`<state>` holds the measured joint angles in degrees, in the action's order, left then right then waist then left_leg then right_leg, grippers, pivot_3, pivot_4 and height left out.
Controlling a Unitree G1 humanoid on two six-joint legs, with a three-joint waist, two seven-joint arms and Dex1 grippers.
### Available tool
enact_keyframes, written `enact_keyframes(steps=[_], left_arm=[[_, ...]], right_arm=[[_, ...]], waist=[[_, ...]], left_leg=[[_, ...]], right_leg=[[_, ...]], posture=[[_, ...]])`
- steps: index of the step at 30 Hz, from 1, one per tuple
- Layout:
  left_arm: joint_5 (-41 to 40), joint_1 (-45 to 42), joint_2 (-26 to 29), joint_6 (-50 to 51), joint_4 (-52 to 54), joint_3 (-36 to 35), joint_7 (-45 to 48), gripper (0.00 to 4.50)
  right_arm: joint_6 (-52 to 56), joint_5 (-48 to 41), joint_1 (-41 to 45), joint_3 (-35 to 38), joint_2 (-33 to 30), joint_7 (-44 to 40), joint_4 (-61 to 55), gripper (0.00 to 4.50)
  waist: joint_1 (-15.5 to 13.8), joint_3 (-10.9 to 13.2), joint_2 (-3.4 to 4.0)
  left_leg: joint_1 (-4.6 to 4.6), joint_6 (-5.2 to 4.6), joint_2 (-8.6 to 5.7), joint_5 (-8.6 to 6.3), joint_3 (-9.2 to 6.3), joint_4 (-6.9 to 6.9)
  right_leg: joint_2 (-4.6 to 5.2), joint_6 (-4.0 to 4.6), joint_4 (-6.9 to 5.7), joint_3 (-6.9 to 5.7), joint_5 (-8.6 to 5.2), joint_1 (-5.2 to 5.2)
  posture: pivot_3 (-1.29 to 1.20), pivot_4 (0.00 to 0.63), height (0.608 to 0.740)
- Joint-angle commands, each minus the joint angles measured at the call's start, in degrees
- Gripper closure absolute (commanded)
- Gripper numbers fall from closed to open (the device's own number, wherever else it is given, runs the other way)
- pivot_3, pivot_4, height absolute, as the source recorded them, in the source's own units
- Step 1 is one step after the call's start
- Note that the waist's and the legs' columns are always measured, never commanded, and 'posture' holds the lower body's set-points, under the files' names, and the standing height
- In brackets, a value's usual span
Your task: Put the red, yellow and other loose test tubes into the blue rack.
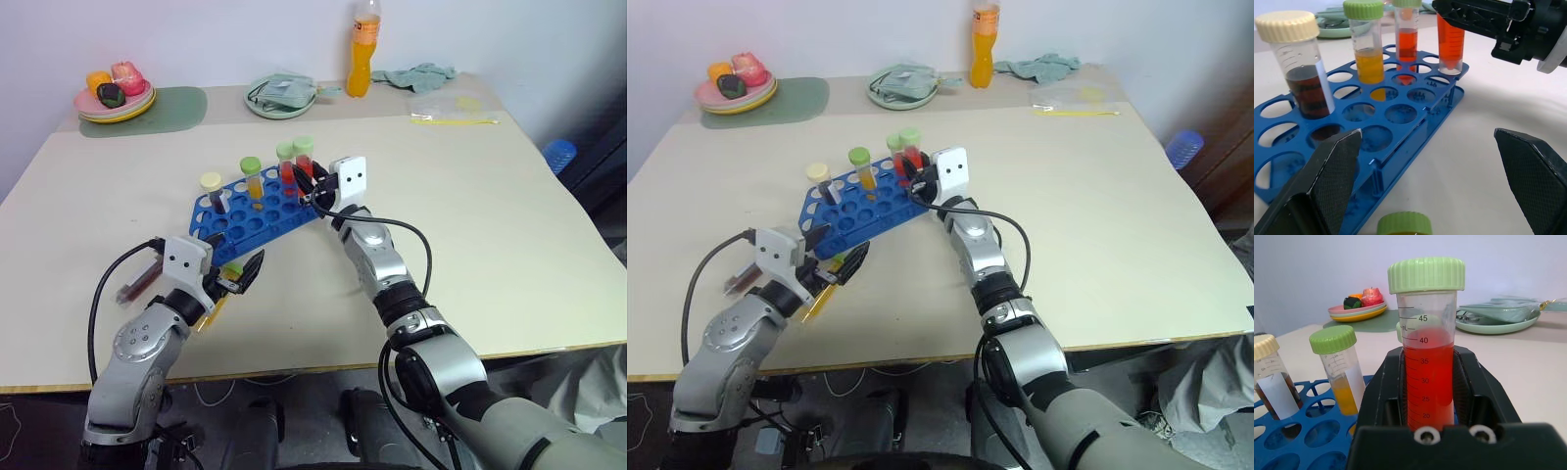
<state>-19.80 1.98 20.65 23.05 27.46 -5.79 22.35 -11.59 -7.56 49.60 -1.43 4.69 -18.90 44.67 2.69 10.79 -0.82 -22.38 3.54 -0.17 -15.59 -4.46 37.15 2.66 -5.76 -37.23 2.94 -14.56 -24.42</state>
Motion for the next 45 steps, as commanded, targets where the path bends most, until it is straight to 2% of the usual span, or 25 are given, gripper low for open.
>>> enact_keyframes(steps=[1, 12, 15, 17, 18, 22, 23, 25, 28, 32, 36, 38, 41, 45], left_arm=[[-0.8, -0.6, 0.0, 0.0, 3.0, -0.3, -0.2, 0.00], [-0.8, -0.8, 0.0, 0.6, 3.6, -0.1, -0.4, 0.00], [-1.0, -0.9, -0.1, 1.1, 3.9, 0.0, -0.7, 0.00], [-1.4, -1.0, -0.2, 2.1, 4.3, -0.2, -1.1, 0.00], [-1.6, -1.1, -0.2, 2.7, 4.5, -0.4, -1.4, 0.00], [-2.8, -1.6, 0.8, 6.0, 6.5, -1.7, -2.5, 0.00], [-3.6, -1.9, 1.5, 8.4, 7.3, -2.5, -3.1, 0.00], [-4.2, -2.6, 3.2, 12.9, 9.0, -3.9, -4.5, 0.00], [-9.3, -7.0, 5.5, 25.0, 13.9, -9.7, -9.2, 0.00], [-11.4, -14.0, 10.7, 44.6, 18.2, -11.6, -13.9, 0.00], [-17.7, -24.3, 17.1, 66.7, 16.7, -12.1, -9.8, 0.00], [-21.2, -26.5, 20.7, 69.4, 14.3, -11.0, -8.7, 0.00], [-28.5, -28.9, 29.0, 69.5, 9.9, -5.9, -8.2, 0.00], [-37.6, -32.6, 34.9, 69.5, 5.5, 0.1, -11.7, 0.00]], right_arm=[[-1.2, 0.3, 1.6, 0.1, 1.3, -0.1, 0.3, 3.74], [-3.5, 1.6, 4.0, 1.0, 1.8, 2.8, 6.2, 3.74], [-3.8, 0.9, 4.0, 1.2, 2.1, 1.2, 6.7, 3.74], [-3.4, -0.3, 3.3, 1.5, 2.3, -1.1, 5.5, 2.65], [-3.6, -0.4, 2.9, 1.6, 2.3, -1.4, 4.6, 2.37], [-3.6, -0.3, 1.8, 1.5, 1.8, -1.1, 0.3, 0.26], [-2.9, -0.2, 1.2, 1.3, 1.3, -1.4, -1.6, 0.01], [-1.1, -0.5, -0.2, 0.8, 0.1, -2.9, -5.6, 0.01], [4.0, -1.3, -4.3, -0.3, -4.2, -7.7, -15.5, 0.01], [11.0, -2.6, -7.9, -1.2, -9.7, -12.8, -24.2, 0.01], [16.0, -2.8, -11.2, -4.0, -17.6, -21.7, -31.7, 0.01], [17.6, -3.2, -12.5, -5.1, -20.2, -24.7, -34.7, 0.01], [20.7, -4.6, -15.2, -7.1, -24.6, -31.2, -40.1, 0.01], [25.2, -6.9, -18.7, -9.2, -29.5, -37.9, -47.0, 0.01]], waist=[[0.0, 0.0, 0.00], [0.1, 0.0, 0.00], [0.1, 0.0, 0.00], [0.1, 0.0, 0.00], [0.2, 0.0, 0.00], [0.1, 0.0, 0.01], [0.0, 0.0, 0.01], [-0.1, 0.0, 0.01], [-0.4, 0.0, -0.01], [-0.2, 0.0, -0.02], [0.1, 0.0, -0.02], [0.4, 0.0, -0.01], [0.8, 0.0, -0.01], [0.6, 0.1, -0.05]], left_leg=[[0.00, 0.00, 0.00, 0.00, 0.00, 0.00], [0.01, 0.00, 0.01, 0.00, 0.00, -0.01], [0.02, 0.00, 0.01, 0.00, 0.00, 0.00], [0.02, 0.00, 0.01, 0.00, 0.00, 0.00], [0.02, 0.00, 0.01, 0.00, 0.00, 0.00], [0.01, 0.00, 0.01, 0.00, -0.01, -0.01], [0.01, 0.00, 0.01, 0.00, -0.01, -0.01], [0.00, 0.00, 0.01, 0.00, -0.02, -0.01], [-0.01, 0.00, -0.01, 0.00, -0.06, 0.02], [-0.04, 0.00, -0.05, 0.00, -0.13, 0.07], [0.01, 0.00, -0.02, 0.00, -0.14, 0.03], [0.03, 0.00, -0.02, 0.00, -0.13, 0.01], [0.04, 0.00, -0.01, 0.00, -0.14, -0.03], [0.02, 0.01, -0.02, 0.00, -0.15, 0.00]], right_leg=[[0.00, 0.00, 0.00, 0.00, 0.00, 0.00], [0.00, 0.00, 0.00, 0.01, 0.00, 0.00], [-0.01, 0.00, -0.01, 0.01, 0.00, 0.00], [-0.01, 0.00, -0.01, 0.01, 0.00, 0.00], [-0.01, 0.00, -0.01, 0.01, 0.00, 0.00], [0.00, 0.00, -0.01, 0.01, 0.00, 0.00], [0.00, 0.00, -0.01, 0.01, 0.00, 0.00], [0.00, 0.00, -0.01, 0.00, 0.00, 0.00], [0.02, 0.00, -0.01, -0.02, 0.00, 0.02], [0.04, -0.02, 0.00, -0.07, 0.00, 0.07], [-0.06, -0.01, -0.02, -0.07, -0.01, 0.07], [-0.07, -0.02, -0.01, -0.06, -0.01, 0.07], [-0.07, -0.02, 0.01, -0.05, -0.02, 0.07], [-0.02, -0.02, 0.02, -0.05, -0.02, 0.07]], posture=[[0.00, 0.150, 0.740], [0.00, 0.150, 0.740], [0.00, 0.150, 0.740], [0.00, 0.150, 0.740], [0.00, 0.150, 0.740], [0.00, 0.150, 0.740], [0.00, 0.150, 0.740], [0.00, 0.150, 0.740], [0.00, 0.150, 0.740], [0.00, 0.150, 0.740], [0.00, 0.150, 0.740], [0.00, 0.150, 0.740], [0.00, 0.150, 0.740], [0.00, 0.150, 0.740]])
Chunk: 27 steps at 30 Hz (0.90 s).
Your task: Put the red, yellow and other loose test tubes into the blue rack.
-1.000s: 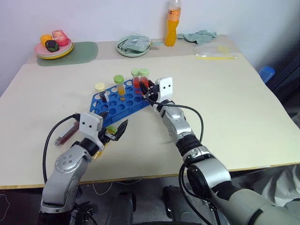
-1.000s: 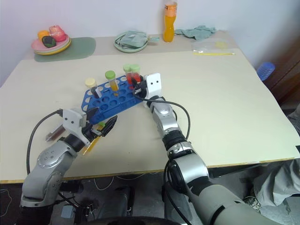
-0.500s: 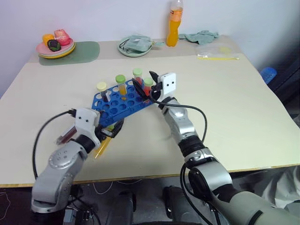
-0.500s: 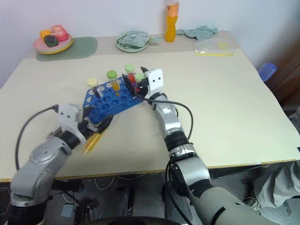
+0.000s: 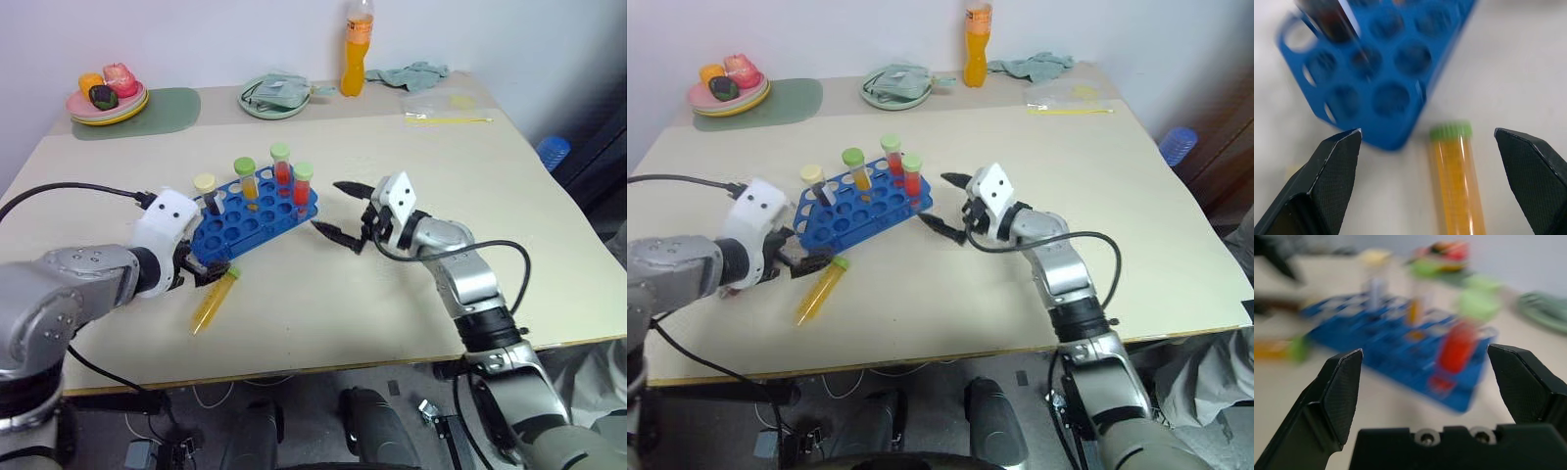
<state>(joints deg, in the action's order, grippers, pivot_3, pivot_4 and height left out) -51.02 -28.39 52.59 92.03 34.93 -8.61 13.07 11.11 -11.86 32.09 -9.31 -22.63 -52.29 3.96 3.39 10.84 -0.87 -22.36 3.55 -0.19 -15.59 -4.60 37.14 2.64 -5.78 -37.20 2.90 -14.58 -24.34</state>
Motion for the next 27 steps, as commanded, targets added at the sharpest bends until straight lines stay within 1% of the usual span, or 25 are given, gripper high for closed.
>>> enact_keyframes(steps=[1, 6, 11, 16, 19, 23, 27], left_arm=[[-8.5, -3.0, 3.4, 0.5, -3.2, 4.1, -4.2, 0.00], [-16.9, -4.1, 3.6, 0.5, -7.3, 7.8, -15.0, 0.00], [-27.8, -4.4, 2.6, 0.5, -10.6, 8.7, -27.3, 0.00], [-35.0, -4.5, 0.4, 0.2, -13.6, 9.7, -39.1, 0.00], [-43.1, -4.6, 1.5, -4.2, -15.1, 13.0, -47.2, 0.00], [-53.9, -5.2, 5.1, -11.9, -16.3, 20.0, -57.6, 0.00], [-61.0, -6.3, 6.2, -19.2, -17.4, 25.9, -65.7, 0.00]], right_arm=[[3.4, -3.1, -2.0, -1.8, -2.9, -5.5, -7.7, 0.01], [5.6, -3.4, -4.0, -3.2, -3.9, -6.8, -11.2, 0.01], [6.5, -3.4, -5.2, -3.7, -3.8, -6.7, -12.5, 0.01], [6.8, -3.2, -5.4, -4.2, -3.3, -6.6, -12.6, 0.01], [6.7, -3.2, -5.4, -4.5, -3.1, -6.6, -12.7, 0.01], [6.8, -3.3, -5.5, -4.9, -2.9, -6.4, -12.8, 0.01], [6.8, -3.2, -5.6, -5.2, -2.8, -6.4, -13.0, 0.01]], waist=[[-0.2, 0.0, 0.00], [-0.6, 0.0, -0.01], [-1.0, 0.0, -0.02], [-1.2, 0.0, -0.02], [-1.2, 0.0, -0.05], [-1.1, 0.0, -0.05], [-1.4, 0.0, -0.05]], left_leg=[[0.00, 0.00, 0.00, 0.00, 0.00, 0.00], [0.00, 0.00, 0.00, 0.00, 0.01, 0.01], [-0.01, 0.01, -0.02, 0.00, 0.00, 0.05], [-0.02, 0.02, -0.05, 0.01, -0.02, 0.07], [-0.02, 0.04, -0.05, 0.02, -0.03, 0.07], [-0.02, 0.08, -0.05, 0.04, -0.10, 0.07], [-0.02, 0.11, -0.05, 0.06, -0.10, 0.07]], right_leg=[[0.01, 0.00, 0.00, 0.00, 0.00, 0.00], [0.02, 0.00, 0.00, 0.01, 0.00, 0.00], [0.08, 0.00, 0.00, 0.03, 0.00, -0.01], [0.10, 0.00, 0.00, 0.02, 0.00, -0.01], [0.10, 0.00, -0.01, 0.02, 0.01, -0.01], [0.12, 0.00, -0.02, 0.03, 0.01, -0.01], [0.13, 0.00, -0.02, 0.03, 0.01, -0.01]], posture=[[0.00, 0.150, 0.740], [0.00, 0.150, 0.740], [0.00, 0.150, 0.740], [0.00, 0.150, 0.740], [0.00, 0.150, 0.740], [0.00, 0.150, 0.740], [0.00, 0.150, 0.740]])
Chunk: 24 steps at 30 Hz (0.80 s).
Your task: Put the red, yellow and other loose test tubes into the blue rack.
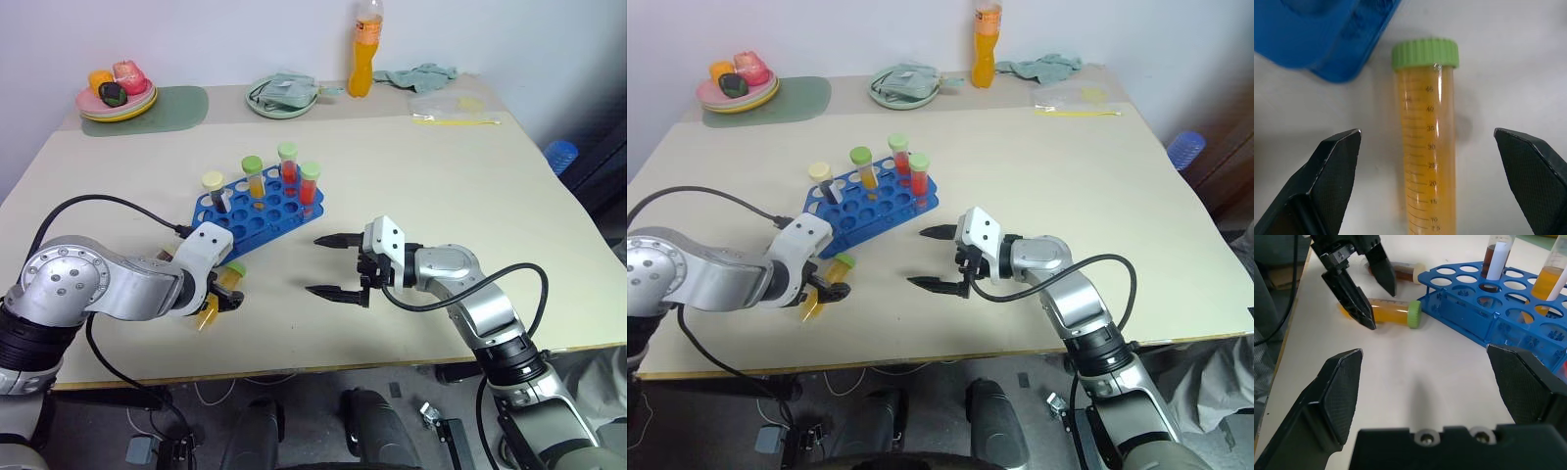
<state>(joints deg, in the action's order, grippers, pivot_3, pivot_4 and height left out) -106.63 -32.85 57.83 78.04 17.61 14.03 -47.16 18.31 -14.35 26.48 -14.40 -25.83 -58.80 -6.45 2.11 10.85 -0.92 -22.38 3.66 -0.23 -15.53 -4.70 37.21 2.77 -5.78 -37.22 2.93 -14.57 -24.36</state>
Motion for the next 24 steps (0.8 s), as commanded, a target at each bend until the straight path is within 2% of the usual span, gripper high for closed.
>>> enact_keyframes(steps=[1, 2, 8, 13, 16, 20, 22, 24], left_arm=[[-6.1, -2.1, 1.0, -6.3, -0.3, 4.3, -6.5, 0.56], [-6.3, -2.3, 0.8, -7.2, -0.4, 5.2, -7.2, 0.84], [-6.4, -3.0, 0.8, -9.9, -0.6, 8.0, -8.8, 3.69], [-6.4, -4.1, 3.4, -9.5, 1.2, 8.2, -7.8, 3.74], [-1.7, -3.1, 5.5, -11.1, 6.4, 3.6, -4.0, 3.74], [26.1, 5.6, 6.6, -24.2, 22.6, -9.3, 15.4, 3.74], [36.5, 10.4, 5.0, -29.8, 25.1, -11.2, 19.9, 3.74], [47.8, 12.0, -0.8, -36.7, 24.4, -7.8, 23.9, 3.74]], right_arm=[[-0.4, -0.7, -0.1, -0.2, 0.4, 0.1, -2.7, 0.00], [-0.4, -0.7, -0.1, -0.3, 0.5, 0.2, -2.8, 0.00], [0.1, -1.0, -0.4, -0.6, 0.5, 0.5, -3.6, 0.00], [0.5, -1.0, -0.7, -0.6, 0.4, 0.9, -4.2, 0.00], [1.1, -0.9, -1.1, -0.1, 0.1, 1.6, -4.5, 0.00], [1.6, 1.4, -2.9, 0.9, -0.2, 5.8, -3.3, 0.00], [1.8, 2.3, -4.1, 1.1, 0.2, 8.2, -3.1, 0.00], [2.7, 2.4, -5.1, 1.0, 1.3, 10.1, -3.4, 0.00]], waist=[[-0.2, 0.0, 0.00], [-0.3, 0.0, 0.00], [-0.8, 0.0, 0.00], [-1.1, 0.0, -0.01], [-1.1, 0.0, -0.01], [-1.2, 0.0, 0.00], [-1.3, 0.0, 0.01], [-1.5, -0.1, 0.14]], left_leg=[[0.00, 0.00, -0.01, 0.00, 0.02, 0.01], [0.00, 0.01, -0.03, 0.00, 0.04, 0.01], [0.00, 0.02, -0.04, 0.01, 0.14, 0.02], [0.00, 0.02, -0.04, 0.02, 0.16, 0.03], [0.00, 0.02, -0.03, 0.02, 0.17, 0.03], [-0.02, 0.07, -0.03, 0.04, 0.24, 0.00], [0.00, 0.20, -0.03, 0.12, 0.27, -0.05], [0.01, 0.15, -0.03, 0.09, 0.29, -0.07]], right_leg=[[0.00, 0.00, 0.00, 0.00, 0.00, 0.00], [0.01, 0.00, 0.00, 0.00, 0.00, 0.00], [-0.02, 0.00, 0.00, 0.00, 0.00, 0.00], [-0.02, 0.00, 0.01, 0.00, 0.00, 0.00], [-0.04, 0.00, 0.01, 0.00, 0.00, 0.00], [-0.04, 0.01, 0.06, 0.01, -0.01, 0.00], [-0.06, 0.02, 0.11, 0.02, -0.01, 0.00], [-0.06, 0.02, 0.13, 0.03, -0.01, 0.02]], posture=[[0.00, 0.150, 0.740], [0.00, 0.150, 0.740], [0.00, 0.150, 0.740], [0.00, 0.150, 0.740], [0.00, 0.150, 0.740], [0.00, 0.150, 0.740], [0.00, 0.150, 0.740], [0.00, 0.150, 0.740]])
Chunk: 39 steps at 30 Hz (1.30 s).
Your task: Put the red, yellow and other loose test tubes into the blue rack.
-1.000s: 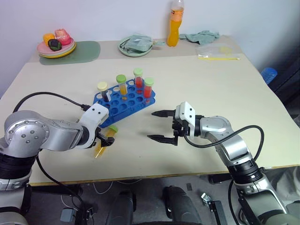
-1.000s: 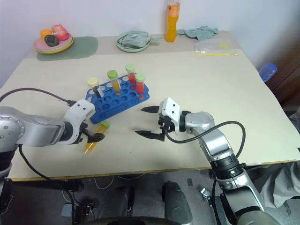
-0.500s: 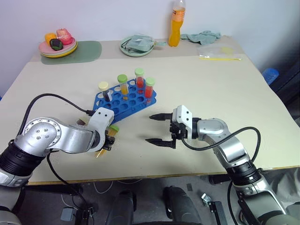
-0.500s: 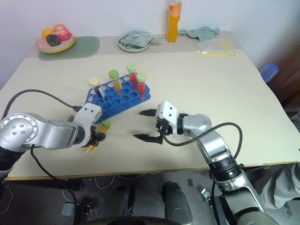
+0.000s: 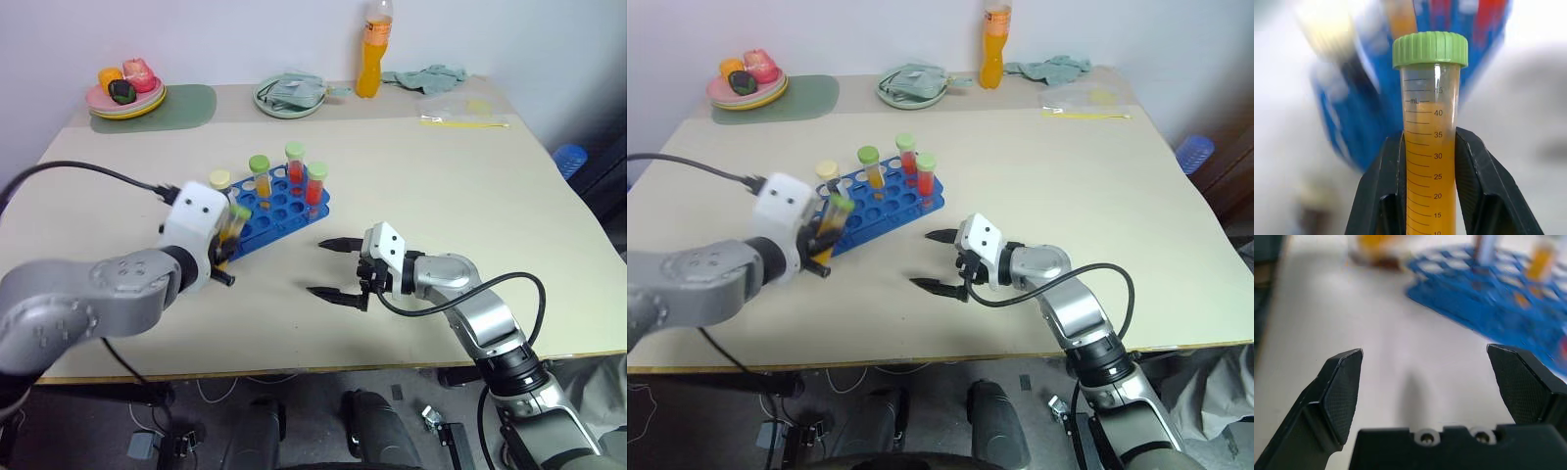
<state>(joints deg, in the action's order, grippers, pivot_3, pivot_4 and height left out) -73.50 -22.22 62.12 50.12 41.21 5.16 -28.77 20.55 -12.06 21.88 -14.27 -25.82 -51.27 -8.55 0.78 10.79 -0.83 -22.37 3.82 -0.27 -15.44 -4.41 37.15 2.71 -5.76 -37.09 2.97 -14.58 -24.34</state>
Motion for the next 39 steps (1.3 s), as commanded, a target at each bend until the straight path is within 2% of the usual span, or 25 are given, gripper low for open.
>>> enact_keyframes(steps=[1, 3, 6, 11, 15, 21, 28, 39], left_arm=[[21.2, 1.1, -9.3, -12.1, -1.0, 3.7, 5.5, 3.74], [32.9, 0.4, -15.6, -17.1, -4.7, 7.7, 5.1, 3.74], [53.4, -2.0, -23.9, -27.1, -15.7, 16.7, 4.9, 3.74], [69.5, -3.1, -36.6, -42.1, -31.3, 17.1, 2.2, 3.74], [72.9, -4.5, -44.1, -49.6, -40.7, 15.0, 5.4, 3.74], [73.1, -2.9, -50.5, -55.0, -44.6, 11.4, 11.6, 3.74], [73.8, -1.3, -55.1, -56.2, -46.3, 7.6, 15.6, 3.74], [76.1, -1.8, -58.9, -57.7, -49.0, 4.5, 19.0, 3.74]], right_arm=[[0.7, 0.2, -0.8, 0.6, 2.0, 3.5, -1.1, 0.00], [0.7, 0.6, -1.2, 0.1, 2.8, 4.5, -0.8, 0.00], [0.8, 1.2, -1.4, -0.5, 4.0, 5.7, -0.6, 0.00], [1.7, 0.9, -1.2, 0.3, 4.5, 7.2, -0.8, 0.00], [2.1, 1.0, -1.7, 0.4, 4.3, 8.1, -1.6, 0.00], [2.6, 0.8, -2.4, 0.5, 4.2, 9.2, -2.4, 0.00], [2.6, 0.8, -2.3, 0.3, 4.3, 9.7, -2.4, 0.00], [2.5, 0.8, -1.7, -0.1, 4.8, 9.6, -1.8, 0.00]], waist=[[-0.2, 0.0, -0.01], [-0.2, 0.0, -0.10], [-0.1, 0.0, -0.12], [0.0, 0.0, -0.12], [-0.1, 0.0, -0.11], [0.0, 0.0, -0.11], [0.0, 0.0, -0.11], [0.0, 0.0, -0.11]], left_leg=[[0.03, -0.06, 0.00, -0.03, 0.03, 0.01], [0.01, -0.06, 0.00, -0.03, -0.01, 0.06], [0.01, -0.07, 0.00, -0.03, -0.02, 0.10], [0.00, -0.10, 0.00, -0.05, -0.02, 0.11], [-0.01, -0.11, 0.00, -0.05, -0.05, 0.11], [-0.01, -0.12, 0.00, -0.05, -0.06, 0.12], [0.01, -0.13, 0.00, -0.06, -0.07, 0.13], [0.01, -0.13, 0.00, -0.06, -0.07, 0.15]], right_leg=[[0.00, 0.00, 0.00, 0.01, 0.00, 0.05], [-0.03, 0.00, 0.04, 0.00, 0.01, 0.11], [-0.04, -0.02, 0.02, 0.00, 0.01, 0.12], [-0.01, -0.03, -0.01, 0.00, 0.02, 0.11], [0.00, -0.03, -0.02, -0.02, 0.03, 0.07], [0.00, -0.04, -0.06, -0.02, 0.03, 0.07], [0.00, -0.04, -0.08, -0.03, 0.03, 0.07], [-0.01, -0.04, -0.09, -0.03, 0.03, 0.08]], posture=[[0.00, 0.150, 0.740], [0.00, 0.150, 0.740], [0.00, 0.150, 0.740], [0.00, 0.150, 0.740], [0.00, 0.150, 0.740], [0.00, 0.150, 0.740], [0.00, 0.150, 0.740], [0.00, 0.150, 0.740]])
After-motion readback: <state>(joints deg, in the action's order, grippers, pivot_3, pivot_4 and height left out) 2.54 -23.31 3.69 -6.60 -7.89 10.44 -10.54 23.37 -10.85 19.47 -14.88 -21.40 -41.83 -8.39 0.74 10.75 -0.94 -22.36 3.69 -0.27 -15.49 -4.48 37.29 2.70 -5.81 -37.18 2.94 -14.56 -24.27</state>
